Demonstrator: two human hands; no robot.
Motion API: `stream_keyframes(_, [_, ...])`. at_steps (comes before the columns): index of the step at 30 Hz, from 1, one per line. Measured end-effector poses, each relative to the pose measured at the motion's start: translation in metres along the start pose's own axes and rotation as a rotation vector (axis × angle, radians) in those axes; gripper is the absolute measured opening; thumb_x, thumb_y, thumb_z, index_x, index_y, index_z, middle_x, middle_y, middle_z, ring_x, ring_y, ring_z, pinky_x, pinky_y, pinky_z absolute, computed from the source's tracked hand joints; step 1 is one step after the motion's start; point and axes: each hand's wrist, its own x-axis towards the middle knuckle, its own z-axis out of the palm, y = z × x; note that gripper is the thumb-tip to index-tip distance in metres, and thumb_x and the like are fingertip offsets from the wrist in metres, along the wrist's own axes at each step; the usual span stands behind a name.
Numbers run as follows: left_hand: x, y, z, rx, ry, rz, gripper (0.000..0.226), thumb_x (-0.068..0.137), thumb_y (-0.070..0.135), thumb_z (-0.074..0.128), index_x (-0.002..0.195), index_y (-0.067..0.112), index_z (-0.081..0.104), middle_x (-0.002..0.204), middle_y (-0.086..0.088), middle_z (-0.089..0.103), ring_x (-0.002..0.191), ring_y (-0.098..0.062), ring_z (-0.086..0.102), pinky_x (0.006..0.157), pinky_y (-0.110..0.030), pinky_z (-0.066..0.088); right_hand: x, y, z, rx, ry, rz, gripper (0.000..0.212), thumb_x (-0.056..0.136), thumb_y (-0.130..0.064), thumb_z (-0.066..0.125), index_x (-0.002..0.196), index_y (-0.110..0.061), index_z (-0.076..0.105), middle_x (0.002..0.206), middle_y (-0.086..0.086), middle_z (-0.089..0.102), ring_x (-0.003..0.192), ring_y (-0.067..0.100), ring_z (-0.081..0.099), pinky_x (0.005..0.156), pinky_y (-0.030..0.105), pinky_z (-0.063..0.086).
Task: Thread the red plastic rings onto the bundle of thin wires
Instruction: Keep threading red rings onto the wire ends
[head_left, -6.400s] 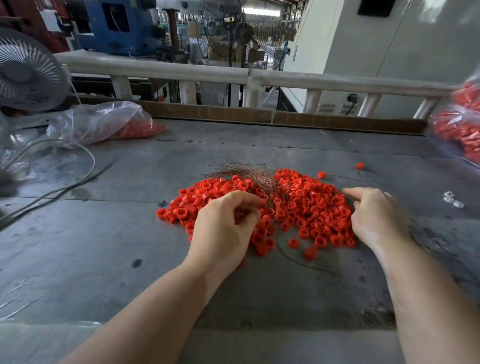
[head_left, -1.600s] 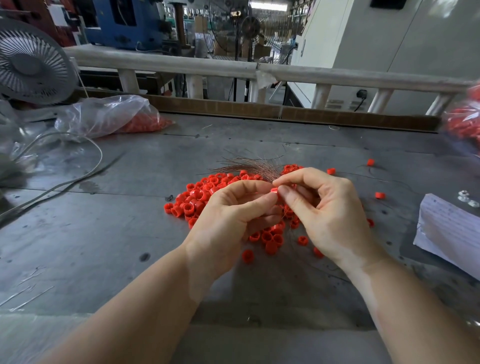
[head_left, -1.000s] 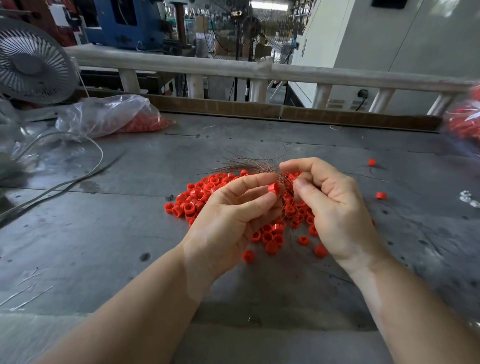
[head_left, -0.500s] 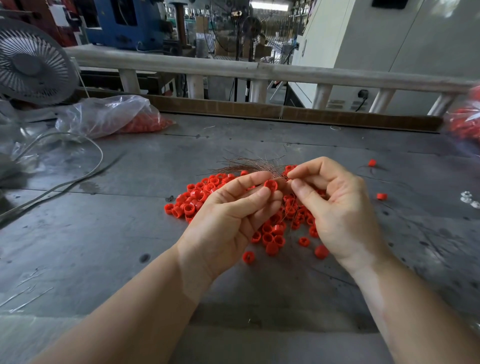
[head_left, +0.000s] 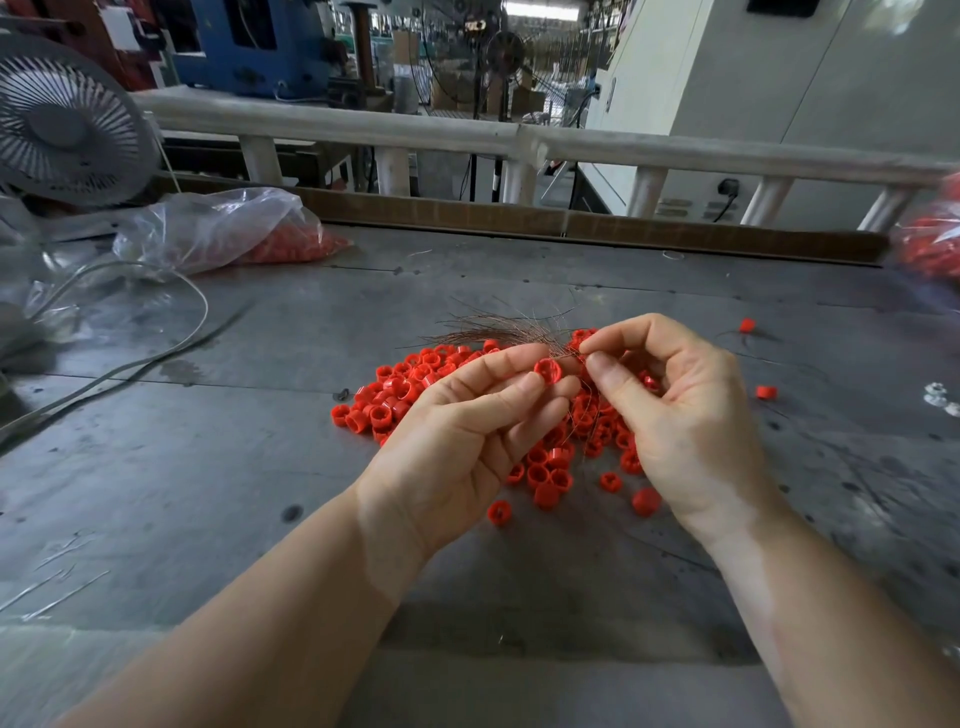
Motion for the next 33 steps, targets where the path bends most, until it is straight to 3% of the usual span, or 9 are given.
stream_keyframes(7, [0.0005, -0.0002, 0.0000, 0.033, -0.006, -0.006, 0.028, 0.066, -0.001, 0.058, 0.088, 0.005, 0.074, 0.079, -0.011, 0.072, 0.076, -0.015, 0.072, 0.060, -0.017, 0.056, -0.0003, 0.0013, -0.0002, -0.002, 0.014, 0.018, 0.010, 0.083, -0.017, 0.061, 0.082, -0.026, 0.066, 0.082, -0.010, 0.069, 0.083, 0.005, 0.063, 0.077, 0.017, 0.047])
stream_keyframes(14, [0.0004, -0.0015, -0.0016, 0.055, 0.011, 0.027, 0.015, 0.065, 0.002, 0.064, 0.073, 0.009, 0.075, 0.076, -0.009, 0.071, 0.072, -0.013, 0.071, 0.059, -0.017, 0.055, -0.0004, -0.0009, 0.0011, 0.029, 0.019, 0.021, 0.008, 0.080, -0.019, 0.063, 0.081, -0.026, 0.067, 0.081, -0.012, 0.069, 0.082, 0.006, 0.064, 0.078, 0.022, 0.048])
stream_keyframes(18, [0.0006, -0.0025, -0.0029, 0.074, 0.010, 0.066, 0.019, 0.063, -0.001, 0.064, 0.073, 0.012, 0.075, 0.074, -0.007, 0.071, 0.069, -0.012, 0.070, 0.059, -0.018, 0.055, -0.0027, -0.0043, 0.0025, -0.028, -0.021, -0.011, 0.010, 0.081, -0.015, 0.066, 0.081, -0.025, 0.068, 0.078, -0.012, 0.069, 0.072, 0.012, 0.064, 0.068, 0.027, 0.051])
stream_keyframes(25, [0.0004, -0.0034, -0.0016, 0.032, -0.001, 0.036, 0.020, 0.065, -0.001, 0.061, 0.075, 0.008, 0.076, 0.081, -0.011, 0.073, 0.074, -0.015, 0.071, 0.064, -0.019, 0.057, -0.0018, -0.0017, 0.0028, 0.020, -0.033, 0.000, 0.020, 0.083, 0.001, 0.066, 0.081, -0.019, 0.068, 0.077, -0.006, 0.070, 0.075, 0.006, 0.068, 0.073, 0.019, 0.051])
stream_keyframes(33, [-0.0003, -0.0033, -0.0030, 0.075, -0.018, 0.036, 0.026, 0.066, -0.002, 0.061, 0.082, 0.012, 0.077, 0.081, -0.008, 0.071, 0.071, -0.012, 0.070, 0.061, -0.018, 0.055, 0.0002, 0.0000, 0.0035, 0.127, -0.053, 0.033, 0.012, 0.075, -0.015, 0.066, 0.075, -0.026, 0.070, 0.073, -0.011, 0.070, 0.074, 0.003, 0.065, 0.069, 0.016, 0.049])
